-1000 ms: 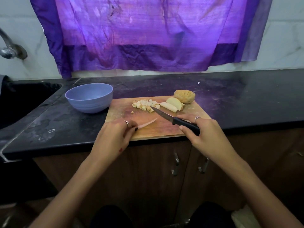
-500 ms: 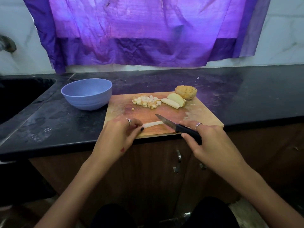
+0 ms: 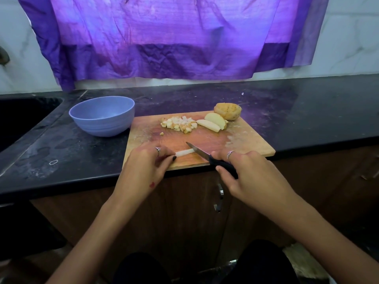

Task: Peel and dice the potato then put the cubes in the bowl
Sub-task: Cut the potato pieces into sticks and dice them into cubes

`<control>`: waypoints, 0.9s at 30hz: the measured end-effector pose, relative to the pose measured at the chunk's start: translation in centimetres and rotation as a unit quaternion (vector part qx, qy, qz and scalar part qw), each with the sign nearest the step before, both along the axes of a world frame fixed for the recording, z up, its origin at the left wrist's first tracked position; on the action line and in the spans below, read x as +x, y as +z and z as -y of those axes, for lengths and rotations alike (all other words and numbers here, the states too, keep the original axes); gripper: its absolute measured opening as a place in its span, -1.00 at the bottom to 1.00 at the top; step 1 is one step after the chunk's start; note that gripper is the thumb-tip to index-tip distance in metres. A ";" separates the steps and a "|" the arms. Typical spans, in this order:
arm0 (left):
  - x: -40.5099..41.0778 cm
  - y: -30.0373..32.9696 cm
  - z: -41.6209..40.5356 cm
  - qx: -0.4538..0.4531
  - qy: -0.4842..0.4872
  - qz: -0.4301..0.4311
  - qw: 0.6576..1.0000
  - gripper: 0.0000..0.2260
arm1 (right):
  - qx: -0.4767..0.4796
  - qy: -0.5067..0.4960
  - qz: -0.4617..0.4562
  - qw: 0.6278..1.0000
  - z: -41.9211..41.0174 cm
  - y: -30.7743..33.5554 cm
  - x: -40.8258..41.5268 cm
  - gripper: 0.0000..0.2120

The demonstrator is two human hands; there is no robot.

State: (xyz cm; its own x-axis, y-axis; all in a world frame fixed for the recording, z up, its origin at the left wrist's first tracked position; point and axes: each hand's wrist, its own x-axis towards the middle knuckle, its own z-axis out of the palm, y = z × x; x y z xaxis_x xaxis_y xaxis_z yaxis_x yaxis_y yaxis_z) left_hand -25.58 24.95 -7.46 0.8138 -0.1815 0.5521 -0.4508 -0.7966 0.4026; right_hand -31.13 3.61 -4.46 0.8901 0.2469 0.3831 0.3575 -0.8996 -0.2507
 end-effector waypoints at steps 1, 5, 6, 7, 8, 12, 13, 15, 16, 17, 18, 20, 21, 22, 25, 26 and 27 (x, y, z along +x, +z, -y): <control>0.0 0.0 0.0 0.001 0.001 -0.002 1.000 -0.87 | -0.034 0.001 0.011 0.999 0.0 0.0 0.0 -0.61; 0.1 0.0 0.2 0.007 0.014 0.008 1.000 -0.89 | -0.065 -0.018 0.053 0.996 -0.2 -0.5 0.4 -0.64; 0.1 -0.1 0.4 0.008 0.019 0.012 1.000 -0.89 | -0.017 -0.020 0.060 0.998 -0.3 -0.7 0.3 -0.67; 0.1 -0.2 0.5 0.006 0.024 0.013 1.000 -0.89 | 0.022 -0.019 0.064 0.997 -0.4 -0.8 0.2 -0.72; 0.1 -0.2 0.5 0.004 0.028 0.012 1.000 -0.89 | 0.041 -0.018 0.068 0.997 -0.7 -1.0 0.0 -0.75; 0.1 -0.3 0.5 0.006 0.029 0.013 0.999 -0.87 | 0.053 -0.012 0.048 0.997 -1.2 -1.5 -0.9 -0.71; 0.1 -0.3 0.5 0.008 0.029 0.015 0.999 -0.87 | 0.056 -0.012 0.044 0.997 -1.2 -1.4 -0.9 -0.69; 0.0 -0.3 0.5 0.009 0.033 0.015 0.999 -0.88 | 0.042 -0.016 0.031 0.999 -1.4 -1.2 -0.9 -0.67; 0.0 -0.2 0.5 0.009 0.033 0.014 0.999 -0.88 | 0.028 -0.015 0.028 0.999 -1.6 -1.1 -0.9 -0.66; 0.0 -0.2 0.5 0.010 0.031 0.014 0.999 -0.89 | 0.011 -0.013 0.026 1.000 -1.8 -1.1 -0.8 -0.65; 0.0 -0.1 0.5 0.013 0.027 0.010 0.999 -0.88 | -0.004 -0.012 0.027 1.000 -2.0 -1.0 -0.4 -0.65; 0.1 0.0 0.3 0.023 0.011 -0.004 1.000 -0.87 | -0.027 -0.018 0.034 0.999 -2.2 -0.9 0.5 -0.64; 0.1 0.1 0.0 0.027 -0.001 -0.011 1.000 -0.86 | -0.033 -0.023 0.039 0.998 -2.2 -0.9 0.8 -0.63; 0.2 0.2 -0.2 0.029 -0.012 -0.019 0.999 -0.85 | -0.033 -0.028 0.045 0.998 -2.2 -0.9 1.1 -0.61; 0.1 0.6 -0.7 0.033 -0.022 -0.046 0.998 -0.81 | 0.045 -0.025 0.075 0.996 -1.9 -1.2 1.0 -0.64; 0.2 0.8 -0.8 0.034 -0.016 -0.060 0.998 -0.80 | 0.069 -0.019 0.081 0.994 -1.8 -1.3 0.7 -0.66; 0.2 0.9 -0.9 0.034 -0.011 -0.073 0.997 -0.80 | 0.082 -0.012 0.081 0.993 -1.8 -1.3 0.3 -0.68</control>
